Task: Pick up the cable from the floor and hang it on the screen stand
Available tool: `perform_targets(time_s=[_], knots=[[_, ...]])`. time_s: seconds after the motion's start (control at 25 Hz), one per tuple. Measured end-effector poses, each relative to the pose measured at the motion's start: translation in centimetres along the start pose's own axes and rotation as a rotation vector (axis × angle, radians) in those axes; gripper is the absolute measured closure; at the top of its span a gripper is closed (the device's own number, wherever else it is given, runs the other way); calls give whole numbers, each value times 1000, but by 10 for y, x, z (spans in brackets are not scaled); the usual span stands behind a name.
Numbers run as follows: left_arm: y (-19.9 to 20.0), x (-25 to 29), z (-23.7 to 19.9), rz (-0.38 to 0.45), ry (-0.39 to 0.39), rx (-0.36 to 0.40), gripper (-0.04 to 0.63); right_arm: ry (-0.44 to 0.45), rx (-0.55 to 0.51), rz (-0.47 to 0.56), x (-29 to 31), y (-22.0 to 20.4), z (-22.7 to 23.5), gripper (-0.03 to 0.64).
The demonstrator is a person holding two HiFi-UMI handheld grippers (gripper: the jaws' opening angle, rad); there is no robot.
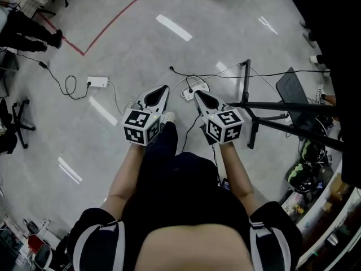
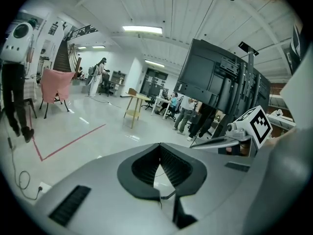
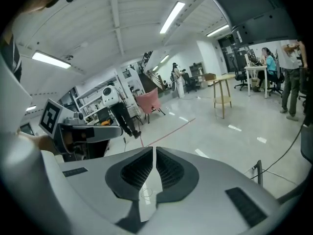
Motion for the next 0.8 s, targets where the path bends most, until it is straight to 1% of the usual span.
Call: perform_targets(time_s=[0.12, 0.24, 0.4, 0.64, 0.8], knots=[[6, 14, -23, -17, -7, 3, 588, 5, -8, -28, 28, 8, 7, 592], [4, 27, -41, -45, -24, 21, 588, -1, -49, -48, 55, 13, 15, 592], [0, 48, -57, -57, -37, 51, 588, -22, -97, -66, 83, 17, 36, 592], [-14, 80, -82, -80, -25, 48, 588, 15, -130, -140, 127, 10, 69, 592], [-32, 103, -101, -99, 2, 29, 588, 43, -154, -194, 158, 0, 91, 592]])
Point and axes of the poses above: the fingertips, and each gripper's own axes: x forward along the fingers, z to its right, y out of its top, the point moved 2 cm from there along -x, backward along the fingers, and after that the axes turned 6 degrees about z, right-handed, at the moved point
